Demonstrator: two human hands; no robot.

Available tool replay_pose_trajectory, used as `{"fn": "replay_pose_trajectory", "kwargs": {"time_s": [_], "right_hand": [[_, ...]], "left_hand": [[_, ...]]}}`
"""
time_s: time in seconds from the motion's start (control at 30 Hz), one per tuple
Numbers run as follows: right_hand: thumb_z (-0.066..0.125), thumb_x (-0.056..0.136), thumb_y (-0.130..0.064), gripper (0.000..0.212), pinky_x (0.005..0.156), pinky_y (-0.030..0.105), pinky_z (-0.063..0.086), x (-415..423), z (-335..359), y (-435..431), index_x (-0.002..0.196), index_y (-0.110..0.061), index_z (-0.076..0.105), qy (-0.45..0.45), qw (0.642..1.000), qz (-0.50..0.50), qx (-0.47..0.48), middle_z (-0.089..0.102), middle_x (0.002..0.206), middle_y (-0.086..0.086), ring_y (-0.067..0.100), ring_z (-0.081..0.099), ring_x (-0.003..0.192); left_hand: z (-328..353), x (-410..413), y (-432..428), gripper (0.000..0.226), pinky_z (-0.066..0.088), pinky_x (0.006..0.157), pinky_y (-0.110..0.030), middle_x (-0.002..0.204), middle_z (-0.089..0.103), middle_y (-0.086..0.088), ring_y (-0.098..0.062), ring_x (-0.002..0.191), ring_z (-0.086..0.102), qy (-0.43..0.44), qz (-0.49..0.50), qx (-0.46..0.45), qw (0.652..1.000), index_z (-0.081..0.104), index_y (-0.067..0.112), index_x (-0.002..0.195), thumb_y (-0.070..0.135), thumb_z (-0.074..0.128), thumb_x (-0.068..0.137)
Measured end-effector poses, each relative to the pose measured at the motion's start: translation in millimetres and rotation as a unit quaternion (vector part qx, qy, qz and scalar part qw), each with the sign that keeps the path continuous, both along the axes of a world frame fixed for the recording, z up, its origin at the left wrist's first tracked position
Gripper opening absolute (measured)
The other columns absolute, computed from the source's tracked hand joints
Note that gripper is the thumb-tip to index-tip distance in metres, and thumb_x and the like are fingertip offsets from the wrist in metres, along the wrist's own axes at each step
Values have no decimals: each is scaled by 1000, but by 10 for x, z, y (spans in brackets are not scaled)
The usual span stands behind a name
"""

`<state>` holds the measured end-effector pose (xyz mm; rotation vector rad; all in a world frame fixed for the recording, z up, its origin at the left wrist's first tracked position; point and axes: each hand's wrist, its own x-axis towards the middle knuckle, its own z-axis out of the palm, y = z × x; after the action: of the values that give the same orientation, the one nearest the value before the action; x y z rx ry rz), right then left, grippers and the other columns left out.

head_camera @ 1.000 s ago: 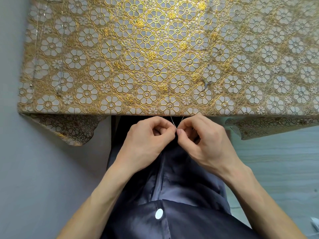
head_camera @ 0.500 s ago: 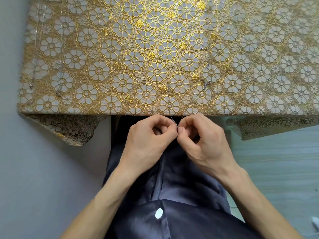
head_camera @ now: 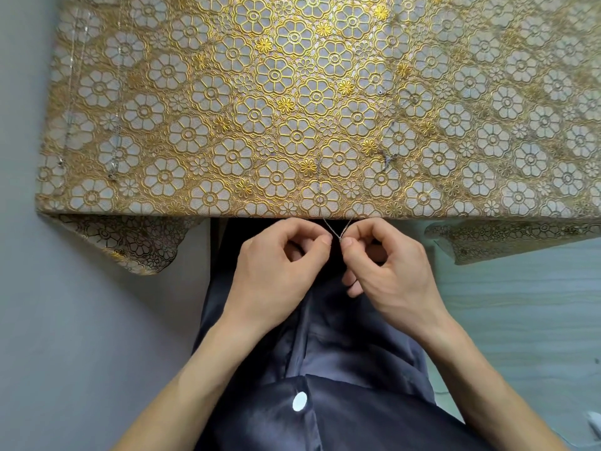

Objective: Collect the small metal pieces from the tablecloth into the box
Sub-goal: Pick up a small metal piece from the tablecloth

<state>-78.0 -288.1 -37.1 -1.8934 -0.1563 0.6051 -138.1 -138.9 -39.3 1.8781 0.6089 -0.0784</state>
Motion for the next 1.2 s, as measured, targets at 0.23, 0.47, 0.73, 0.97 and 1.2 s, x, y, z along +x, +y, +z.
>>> {"fn": "replay_pose_trajectory", "kwargs": {"time_s": [0.23, 0.47, 0.73, 0.97, 1.2], "right_hand": [[65, 93, -16, 15, 47, 41, 56, 22, -37, -17, 80, -23, 61, -34, 999, 23, -9, 59, 63, 2, 17, 61, 49], [60, 87, -32, 6, 58, 48, 55, 69, -92, -56, 83, -28, 59, -103, 992, 62, -32, 57, 68, -8, 24, 64, 64], [62, 85, -22, 6, 61, 24, 47, 103, -82, -56, 84, -17, 62, -223, 967, 93, -76, 58, 74, -6, 11, 58, 66], [61, 87, -24, 4, 58, 36, 53, 85, -85, -41, 84, -22, 59, -163, 982, 77, -50, 57, 70, -6, 16, 61, 62], [63, 93, -12, 16, 51, 44, 56, 72, -14, -80, 80, -20, 60, -66, 997, 14, -29, 60, 63, 8, 17, 62, 50]], "left_hand": [[9, -30, -10, 10, 53, 62, -36, 80, 64, 13, -9, 66, 60, -94, -45, 162, 981, 74, 32, 92, 38, 68, 87], [19, -14, -26, 11, 53, 58, -36, 82, 66, 12, -6, 70, 61, -112, -68, 228, 965, 76, 31, 91, 37, 67, 89], [11, 5, -33, 9, 53, 61, -37, 78, 66, 12, -10, 66, 61, -102, -36, 166, 980, 75, 32, 85, 37, 68, 85], [6, 24, -29, 3, 44, 61, -15, 70, 68, 16, -6, 60, 58, -27, 7, 42, 999, 78, 30, 79, 28, 78, 81], [3, 38, 19, 3, 43, 61, -15, 67, 66, 17, -5, 61, 59, -12, 37, 63, 997, 77, 30, 78, 29, 79, 80]]}}
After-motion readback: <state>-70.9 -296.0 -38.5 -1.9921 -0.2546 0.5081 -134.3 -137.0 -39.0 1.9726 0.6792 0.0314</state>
